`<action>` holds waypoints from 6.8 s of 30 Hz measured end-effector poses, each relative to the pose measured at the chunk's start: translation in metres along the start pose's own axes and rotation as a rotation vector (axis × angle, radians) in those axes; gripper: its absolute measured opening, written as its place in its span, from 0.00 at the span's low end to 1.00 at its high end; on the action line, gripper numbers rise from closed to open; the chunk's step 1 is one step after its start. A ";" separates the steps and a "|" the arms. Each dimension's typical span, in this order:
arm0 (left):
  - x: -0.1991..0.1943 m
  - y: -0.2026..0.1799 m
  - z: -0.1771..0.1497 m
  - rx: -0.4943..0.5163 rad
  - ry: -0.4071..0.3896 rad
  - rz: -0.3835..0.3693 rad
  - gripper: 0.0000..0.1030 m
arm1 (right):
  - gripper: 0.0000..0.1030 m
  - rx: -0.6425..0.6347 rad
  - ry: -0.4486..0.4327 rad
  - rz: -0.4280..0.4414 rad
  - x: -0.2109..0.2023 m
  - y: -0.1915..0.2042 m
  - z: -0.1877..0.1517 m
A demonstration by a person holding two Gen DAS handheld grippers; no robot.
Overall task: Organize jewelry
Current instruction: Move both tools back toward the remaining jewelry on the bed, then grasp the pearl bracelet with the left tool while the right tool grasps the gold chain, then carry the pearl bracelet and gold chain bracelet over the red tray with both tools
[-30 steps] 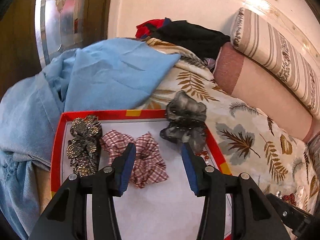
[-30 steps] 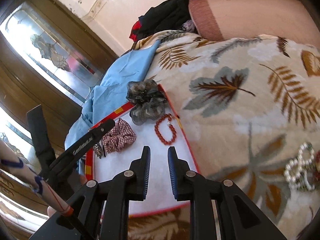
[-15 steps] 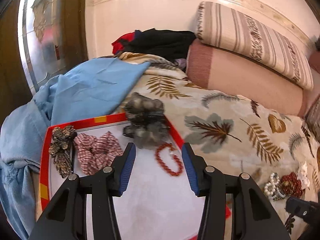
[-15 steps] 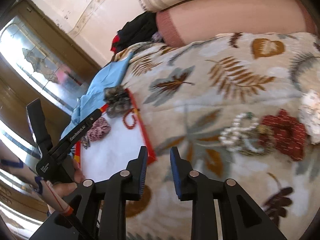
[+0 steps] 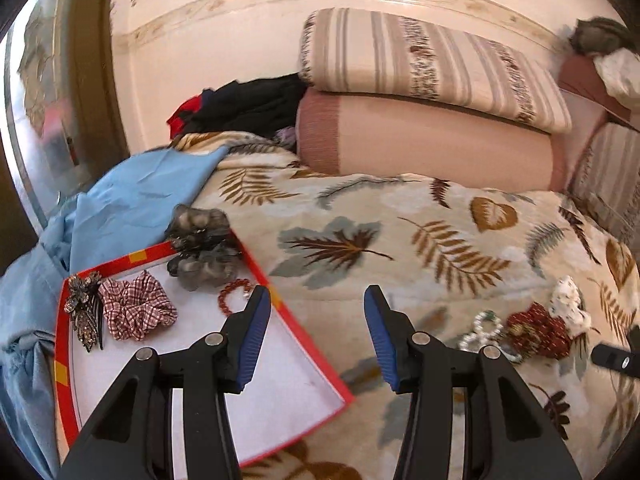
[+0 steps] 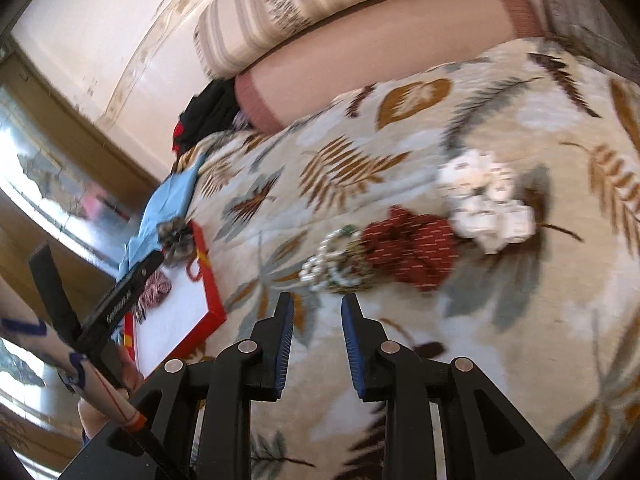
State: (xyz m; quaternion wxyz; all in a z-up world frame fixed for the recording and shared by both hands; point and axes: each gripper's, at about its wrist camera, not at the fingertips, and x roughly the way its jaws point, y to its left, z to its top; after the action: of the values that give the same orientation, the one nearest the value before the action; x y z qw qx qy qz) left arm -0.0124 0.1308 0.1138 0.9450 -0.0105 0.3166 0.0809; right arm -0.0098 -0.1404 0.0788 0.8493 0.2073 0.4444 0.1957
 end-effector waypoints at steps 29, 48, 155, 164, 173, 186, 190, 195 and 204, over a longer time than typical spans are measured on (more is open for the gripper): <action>-0.036 -0.081 0.017 -0.044 0.172 -0.273 0.62 | 0.40 0.173 -0.192 0.021 -0.061 -0.099 0.051; 0.130 -0.140 -0.024 0.114 0.389 -0.280 0.15 | 0.41 0.152 -0.087 0.086 -0.020 -0.093 0.043; 0.014 -0.050 0.012 0.073 -0.006 -0.221 0.09 | 0.07 -0.139 -0.108 0.220 0.005 -0.007 0.017; 0.000 0.001 0.017 0.005 -0.030 -0.173 0.09 | 0.07 -0.165 -0.073 0.281 0.022 0.058 0.005; -0.004 0.078 0.014 -0.121 -0.011 -0.089 0.09 | 0.07 -0.260 -0.016 0.310 0.059 0.146 0.006; 0.016 0.176 -0.012 -0.248 0.106 0.121 0.09 | 0.07 -0.312 0.098 0.306 0.149 0.243 -0.001; 0.025 0.186 -0.021 -0.268 0.154 0.143 0.09 | 0.07 -0.319 0.125 0.290 0.181 0.263 -0.005; 0.035 0.191 -0.027 -0.272 0.198 0.167 0.09 | 0.07 -0.307 0.176 0.267 0.208 0.266 -0.008; 0.045 0.198 -0.033 -0.299 0.254 0.170 0.09 | 0.07 -0.303 0.230 0.217 0.221 0.247 -0.024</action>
State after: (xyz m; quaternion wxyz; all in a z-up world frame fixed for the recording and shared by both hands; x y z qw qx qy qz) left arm -0.0288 0.3303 0.0665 0.8752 -0.1340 0.4174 0.2046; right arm 0.0498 0.1851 0.0477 0.7885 0.1001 0.4787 0.3730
